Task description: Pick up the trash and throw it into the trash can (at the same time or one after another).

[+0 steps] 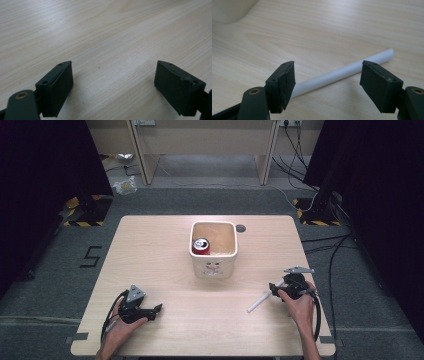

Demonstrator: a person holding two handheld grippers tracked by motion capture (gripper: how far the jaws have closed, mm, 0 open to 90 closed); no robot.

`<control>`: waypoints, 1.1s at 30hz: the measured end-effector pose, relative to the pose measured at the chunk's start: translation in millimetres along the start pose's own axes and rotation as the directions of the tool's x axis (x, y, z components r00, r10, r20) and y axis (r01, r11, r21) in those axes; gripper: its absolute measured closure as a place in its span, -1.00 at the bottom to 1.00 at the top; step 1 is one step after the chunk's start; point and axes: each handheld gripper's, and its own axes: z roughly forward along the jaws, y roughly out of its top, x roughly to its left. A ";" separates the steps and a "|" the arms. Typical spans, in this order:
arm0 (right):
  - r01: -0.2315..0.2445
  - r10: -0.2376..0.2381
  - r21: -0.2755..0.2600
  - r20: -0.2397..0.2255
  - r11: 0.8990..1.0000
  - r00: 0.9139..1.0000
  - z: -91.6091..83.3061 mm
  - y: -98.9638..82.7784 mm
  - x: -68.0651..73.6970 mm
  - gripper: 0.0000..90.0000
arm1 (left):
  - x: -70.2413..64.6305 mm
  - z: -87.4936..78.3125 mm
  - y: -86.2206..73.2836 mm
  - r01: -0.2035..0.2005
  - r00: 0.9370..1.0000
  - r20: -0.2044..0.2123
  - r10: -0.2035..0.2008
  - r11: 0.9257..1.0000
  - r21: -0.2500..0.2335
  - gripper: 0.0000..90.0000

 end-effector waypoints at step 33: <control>0.113 -0.112 0.008 -0.075 0.994 0.991 11.2 -5.5 5.6 0.74 | 0.0 0.0 0.0 0.000 1.000 0.000 0.000 1.000 0.000 -0.67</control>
